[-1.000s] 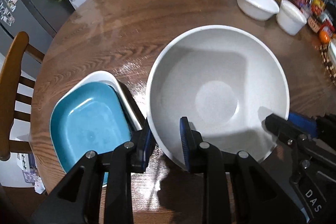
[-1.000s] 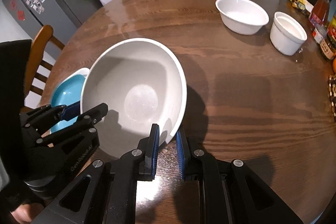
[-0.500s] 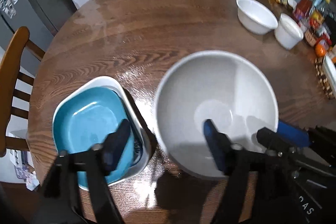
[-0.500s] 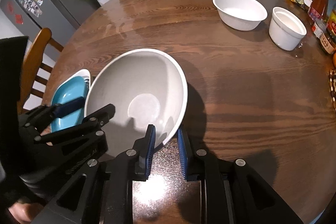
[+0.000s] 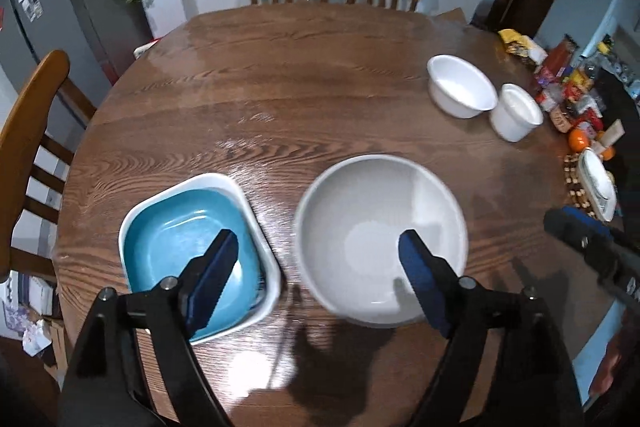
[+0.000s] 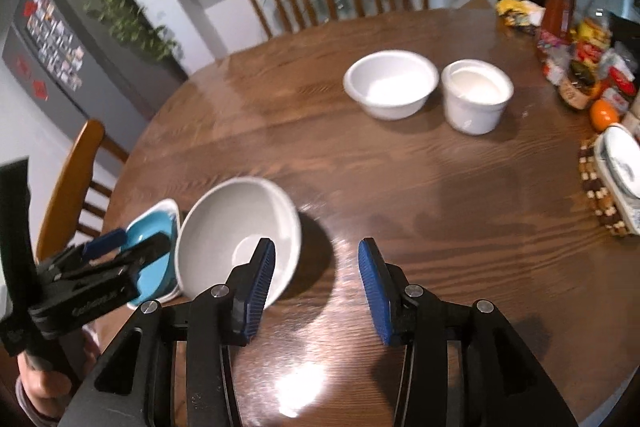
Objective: Organize plates and bowls
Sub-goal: 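Move both tools toward the smaller white bowl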
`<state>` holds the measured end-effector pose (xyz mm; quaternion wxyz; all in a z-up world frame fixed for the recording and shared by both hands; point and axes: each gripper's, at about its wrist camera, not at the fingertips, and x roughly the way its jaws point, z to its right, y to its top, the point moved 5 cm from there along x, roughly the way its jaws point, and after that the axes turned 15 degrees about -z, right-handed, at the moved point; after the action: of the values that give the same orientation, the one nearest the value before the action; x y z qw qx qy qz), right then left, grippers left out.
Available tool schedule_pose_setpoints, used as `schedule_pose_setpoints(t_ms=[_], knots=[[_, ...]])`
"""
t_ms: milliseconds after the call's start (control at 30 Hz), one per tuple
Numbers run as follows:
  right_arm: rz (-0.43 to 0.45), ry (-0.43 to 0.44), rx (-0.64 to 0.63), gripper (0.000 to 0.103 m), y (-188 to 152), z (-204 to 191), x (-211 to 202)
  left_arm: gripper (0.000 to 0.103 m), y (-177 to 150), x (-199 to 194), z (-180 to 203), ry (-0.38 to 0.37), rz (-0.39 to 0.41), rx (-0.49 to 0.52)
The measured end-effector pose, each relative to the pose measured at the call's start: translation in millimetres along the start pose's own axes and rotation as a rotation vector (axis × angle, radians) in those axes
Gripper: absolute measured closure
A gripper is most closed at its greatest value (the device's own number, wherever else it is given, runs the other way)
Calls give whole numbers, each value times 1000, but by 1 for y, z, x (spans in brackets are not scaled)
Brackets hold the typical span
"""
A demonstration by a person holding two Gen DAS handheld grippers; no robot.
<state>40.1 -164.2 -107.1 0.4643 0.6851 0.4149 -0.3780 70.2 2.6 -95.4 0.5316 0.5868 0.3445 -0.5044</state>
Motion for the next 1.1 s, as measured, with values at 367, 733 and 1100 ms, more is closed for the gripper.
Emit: schedule_pose_setpoints(t_ms=[367,733,1100], knots=[[97,-32,81,59,9,56,-48,18,5,-20,61,-36,67,92],[124,-35,59,59,34,79,-64,18,19,-33,103,-35,132,136],[66,42,37,59,64,82,-36,18,41,-32,108,10,171,95]])
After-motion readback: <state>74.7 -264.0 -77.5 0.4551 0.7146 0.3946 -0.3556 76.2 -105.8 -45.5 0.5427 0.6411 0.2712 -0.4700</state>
